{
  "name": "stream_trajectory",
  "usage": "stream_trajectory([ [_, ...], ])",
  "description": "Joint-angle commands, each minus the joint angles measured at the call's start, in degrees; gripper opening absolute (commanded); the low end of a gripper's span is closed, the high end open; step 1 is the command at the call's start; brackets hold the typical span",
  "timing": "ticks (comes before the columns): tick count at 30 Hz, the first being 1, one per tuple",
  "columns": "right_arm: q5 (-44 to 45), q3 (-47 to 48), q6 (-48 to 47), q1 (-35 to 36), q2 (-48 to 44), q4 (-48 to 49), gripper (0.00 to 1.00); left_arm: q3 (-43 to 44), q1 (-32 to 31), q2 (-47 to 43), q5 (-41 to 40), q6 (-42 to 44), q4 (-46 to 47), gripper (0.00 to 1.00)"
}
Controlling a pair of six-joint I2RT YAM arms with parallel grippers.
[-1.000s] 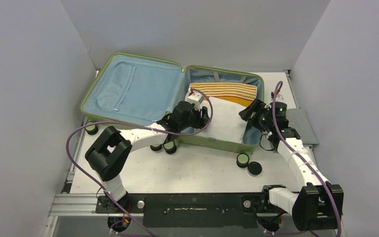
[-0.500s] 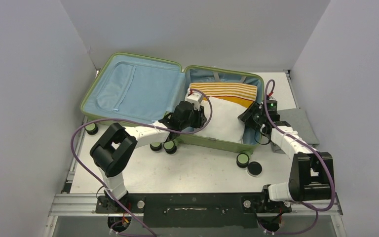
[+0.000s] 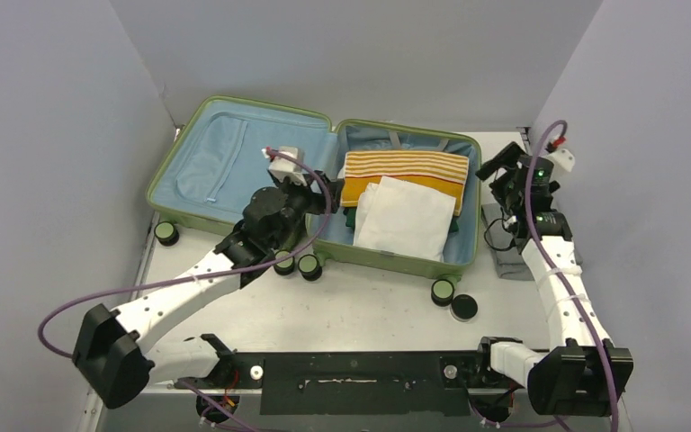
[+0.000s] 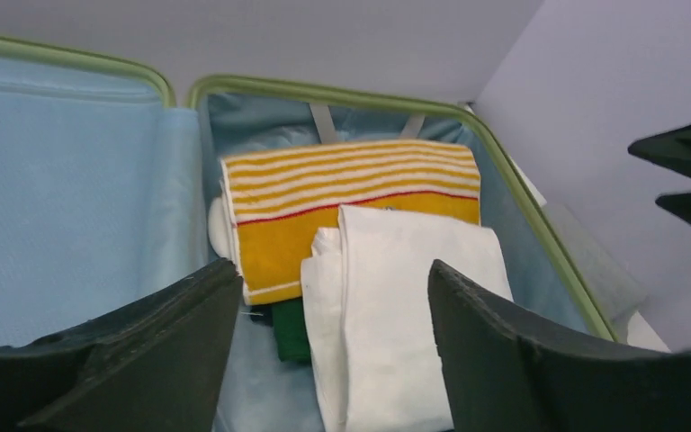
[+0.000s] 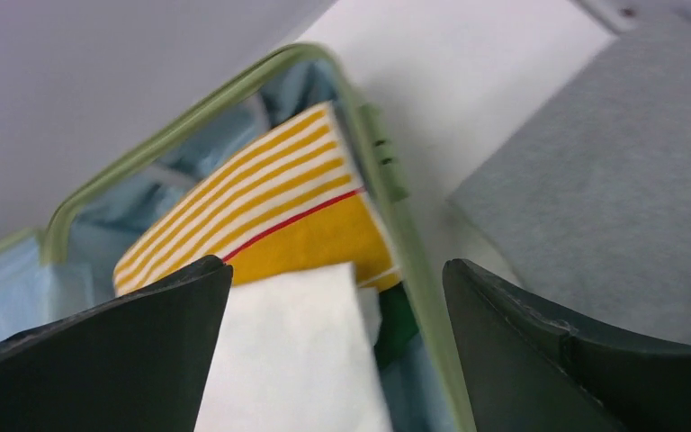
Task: Pack the luggage
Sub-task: Pick up the clothes at the center of the board.
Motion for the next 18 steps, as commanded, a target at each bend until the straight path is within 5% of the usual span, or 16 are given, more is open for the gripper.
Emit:
stream_trajectory([
  [1,11.08,-1.17,11.18,-6.70,0.49,-8.15,0.95,-6.79,0.03,-4.97,-6.43,0.66,3.29,0.76],
  [5,8.48,-5.75,17.76,-12.94,0.90,-7.25,1.00,-8.49,-2.01,-6.55,-10.61,1.58,3.62,0.88],
  [18,2.47,-17.55,24.96,-25.27,5.32,-1.11,1.00,-7.73,-3.36,-8.89,-12.68,2.32,2.09,0.89],
])
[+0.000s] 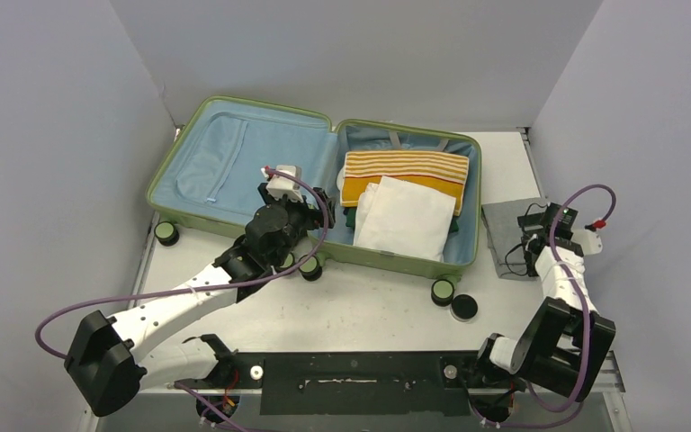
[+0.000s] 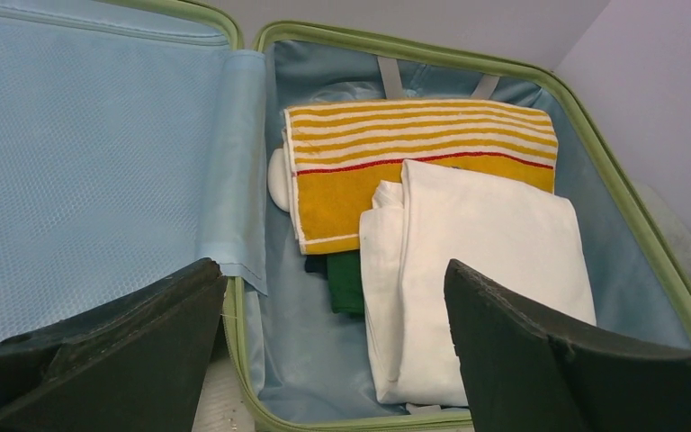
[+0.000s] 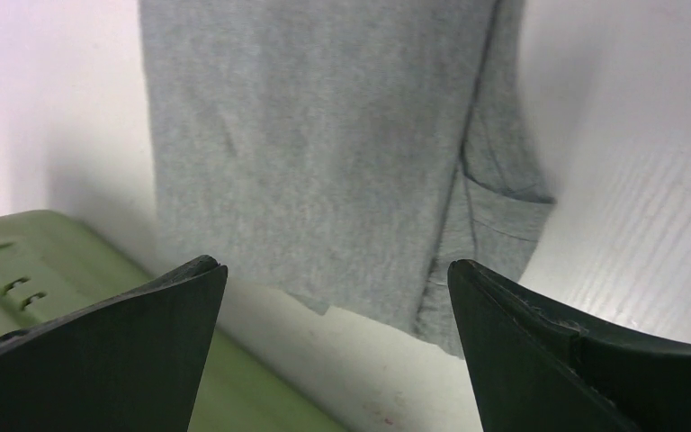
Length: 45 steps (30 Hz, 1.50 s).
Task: Pack the luggage
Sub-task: Pick up the clothes at the center of the board.
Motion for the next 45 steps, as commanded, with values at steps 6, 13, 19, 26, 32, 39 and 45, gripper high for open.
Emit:
stream_trajectory([
  [6,1.19,-7.77,3.59,-4.20,0.48,5.40,1.00,0.89,-0.45,-0.21,-1.06,0.30,1.50,0.89],
  [13,4.84,-6.16,3.41,-4.23,-2.05,1.25,1.00,1.60,-0.44,1.98,1.11,-2.07,0.60,0.89],
  [19,11.12,-2.44,0.20,-5.41,0.86,-1.90,1.00,1.33,-0.40,3.78,2.46,-4.61,0.71,0.89],
  [26,7.37,-2.31,-6.31,-9.17,7.26,4.40,1.00,1.80,-0.74,3.80,1.78,-4.68,-0.42,0.89],
  [32,2.33,-2.09,-7.90,-11.56,12.29,8.48,0.99,1.78,-1.19,3.27,0.60,-3.47,-0.29,0.89],
  [39,-3.61,-4.53,-10.41,-14.10,18.49,13.62,0.86,1.78,-1.33,3.17,-0.09,-3.01,-0.42,0.90],
  [45,-8.65,-4.09,-12.11,-13.73,25.04,13.98,0.76,1.78,-1.30,3.75,-0.14,-2.89,-0.39,0.89],
])
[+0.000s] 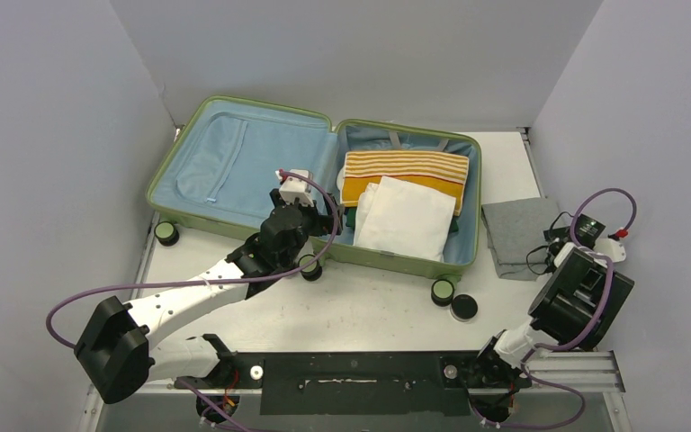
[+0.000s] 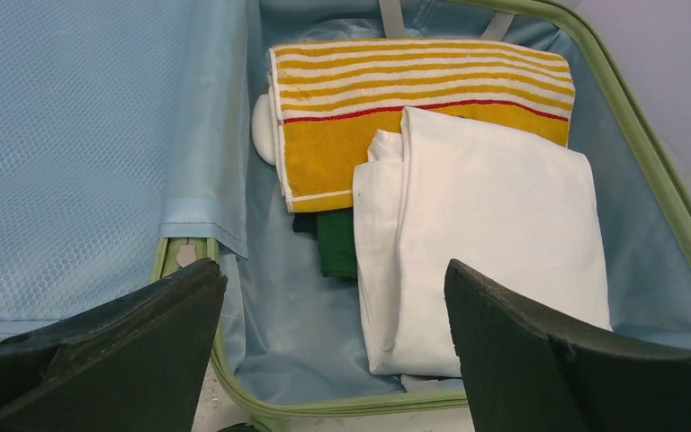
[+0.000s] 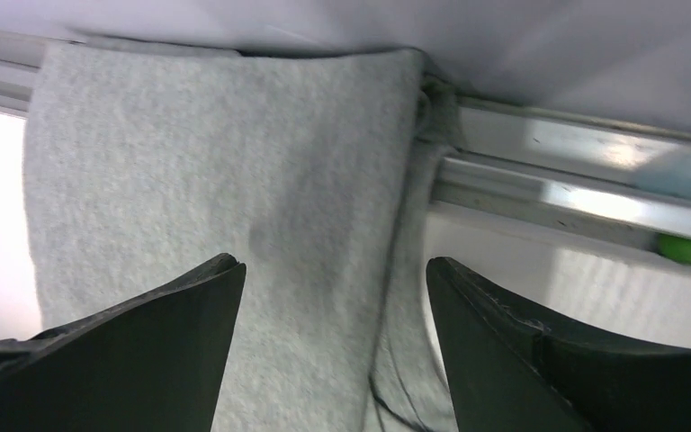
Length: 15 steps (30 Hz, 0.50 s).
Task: Pack the luggage
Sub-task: Pick up the clothes at the center of the board.
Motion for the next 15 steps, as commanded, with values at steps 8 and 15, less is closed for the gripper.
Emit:
stream_trajectory([
  [8,-4.25,-2.19,-2.26,5.17,9.95,-6.03,0.69,1.86,-0.17,-0.35,-0.40,0.04,1.20,0.89],
  [15,-4.05,-0.43,-2.94,8.02,11.53,-8.84,0.44,1.78,-0.19,-0.69,-0.28,-0.33,1.06,0.90],
])
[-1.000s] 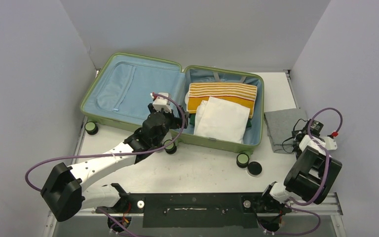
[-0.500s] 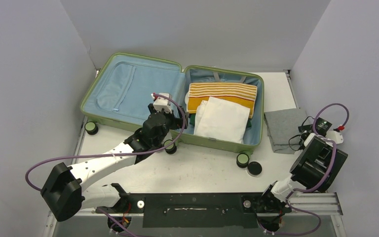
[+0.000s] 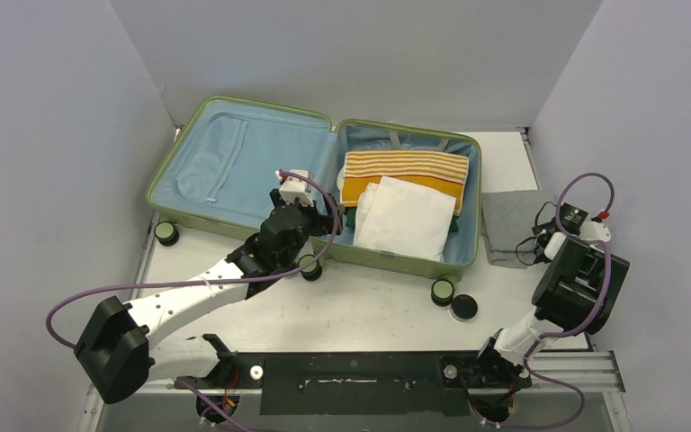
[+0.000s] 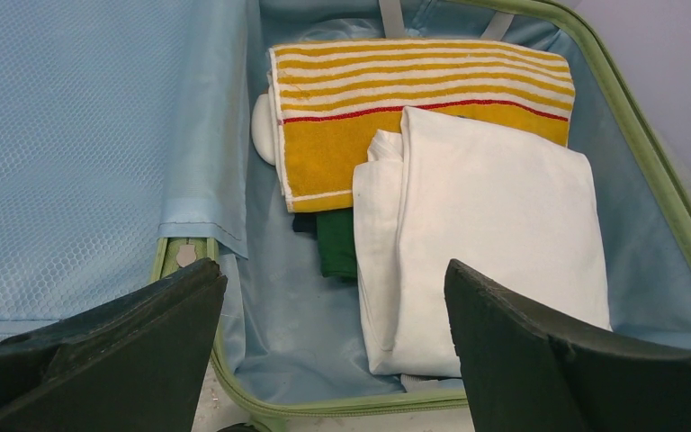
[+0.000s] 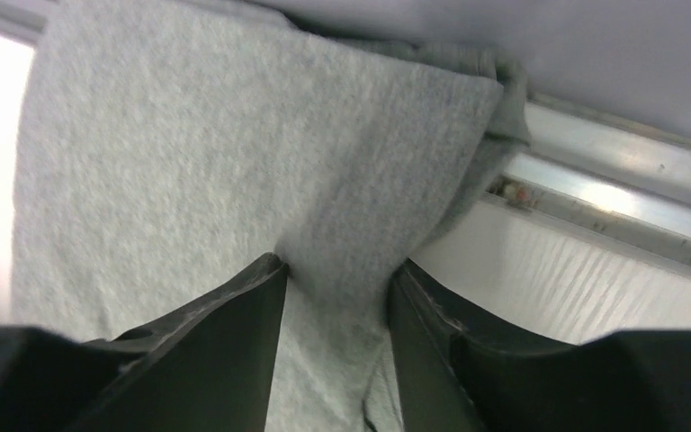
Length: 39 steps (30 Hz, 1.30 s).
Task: Pack the luggage
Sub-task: Pick up the clothes at the center of the board.
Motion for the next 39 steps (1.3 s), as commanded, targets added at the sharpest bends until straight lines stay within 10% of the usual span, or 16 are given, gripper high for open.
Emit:
stream_trajectory([
  [1,-5.09,-3.01,0.24,2.26,6.00,-15.07,0.38,1.79,-0.20,-0.80,-0.31,-0.27,1.07,0.90],
  [7,-8.92,-2.58,-1.39,0.93,6.53,-15.19,0.00,1.78,-0.32,-0.64,-0.86,-0.07,0.94,0.90],
  [31,-3.20,-6.83,0.22,2.59,-23.37,-28.63,0.00,1.86,-1.69,-0.90,0.89,-2.33,0.69,0.90],
  [39,-6.64,-8.08,5.99,8.02,-30.84,-29.83,0.85,1.91,-2.04,-1.42,0.56,-2.26,0.52,0.89],
])
